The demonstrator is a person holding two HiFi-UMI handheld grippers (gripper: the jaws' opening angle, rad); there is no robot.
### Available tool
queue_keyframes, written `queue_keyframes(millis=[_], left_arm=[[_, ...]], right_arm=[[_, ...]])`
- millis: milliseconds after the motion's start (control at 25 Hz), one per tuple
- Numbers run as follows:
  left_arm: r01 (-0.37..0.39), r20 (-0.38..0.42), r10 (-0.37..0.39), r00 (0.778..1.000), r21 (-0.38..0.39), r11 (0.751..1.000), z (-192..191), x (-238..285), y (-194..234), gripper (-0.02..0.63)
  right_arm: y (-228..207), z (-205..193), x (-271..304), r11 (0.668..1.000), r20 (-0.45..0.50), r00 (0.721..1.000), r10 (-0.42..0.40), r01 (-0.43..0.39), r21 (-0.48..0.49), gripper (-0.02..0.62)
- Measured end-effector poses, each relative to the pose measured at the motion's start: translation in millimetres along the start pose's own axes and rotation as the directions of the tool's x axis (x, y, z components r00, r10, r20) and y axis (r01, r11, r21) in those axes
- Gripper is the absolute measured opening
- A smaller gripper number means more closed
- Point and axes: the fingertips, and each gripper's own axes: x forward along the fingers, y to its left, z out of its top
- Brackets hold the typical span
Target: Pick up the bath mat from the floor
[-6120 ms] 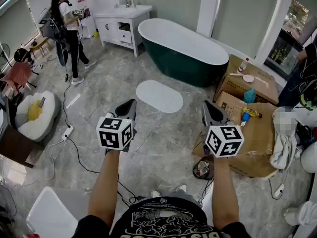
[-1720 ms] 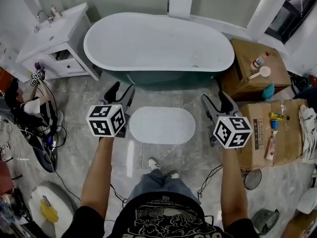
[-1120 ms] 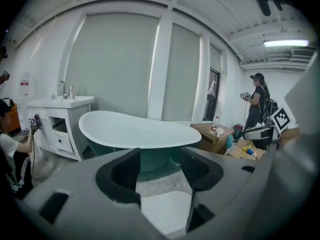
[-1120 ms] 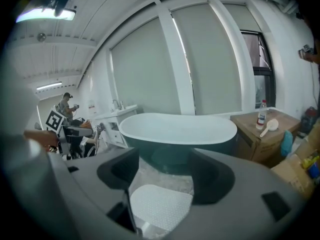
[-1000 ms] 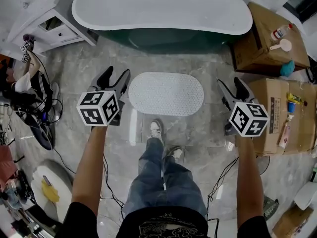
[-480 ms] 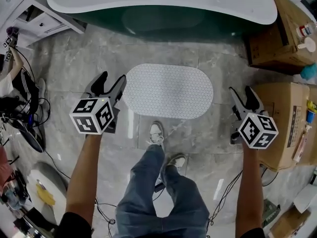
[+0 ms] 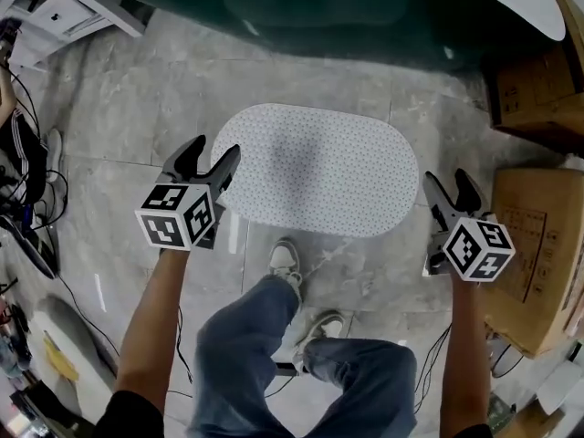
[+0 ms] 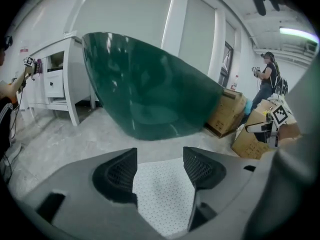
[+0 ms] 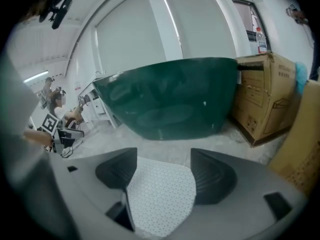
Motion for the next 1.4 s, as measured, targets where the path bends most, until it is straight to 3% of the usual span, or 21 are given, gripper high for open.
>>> queue_keyframes(millis=[160, 440, 760, 960, 1120, 1240, 1400], left_arm=[[-0.014, 0.023, 0.014, 1.0, -0.029, 0.999, -43, 35, 20, 0.301], [-0.022, -0.018, 0.022, 1.0, 0.022, 1.0, -122, 96, 49, 0.314], [-0.077, 0.004, 0.077, 0.997, 0.008, 0.997, -166, 121, 78, 0.337], [-0.086, -0.052, 0.087, 0.995, 0.021, 0.996, -186, 134, 95, 0.364], [-0.102, -0.106, 0.097, 0.99, -0.041, 0.994, -214, 148, 115, 0.389], [-0.107, -0.169, 0.094, 0.981, -0.07, 0.992, -241, 155, 127, 0.425], [-0.13, -0.247, 0.114, 0.962, -0.047, 0.99, -264, 157, 147, 0.443]], right_arm=[[-12, -40, 40, 1.0, 0.008, 1.0, 0.005, -0.005, -0.025, 0.341], [-33, -108, 104, 0.999, 0.017, 1.0, 0.017, -0.016, -0.04, 0.347], [-65, -158, 132, 1.0, 0.019, 1.0, -0.005, 0.005, -0.02, 0.36], [-89, -189, 144, 0.999, -0.044, 0.998, -0.047, 0.046, -0.027, 0.373], [-100, -215, 155, 0.997, -0.103, 0.992, -0.067, 0.064, -0.033, 0.379], [-111, -233, 160, 0.997, -0.161, 0.984, -0.071, 0.072, -0.001, 0.39], [-124, -248, 165, 0.995, -0.21, 0.973, -0.091, 0.095, 0.012, 0.408]])
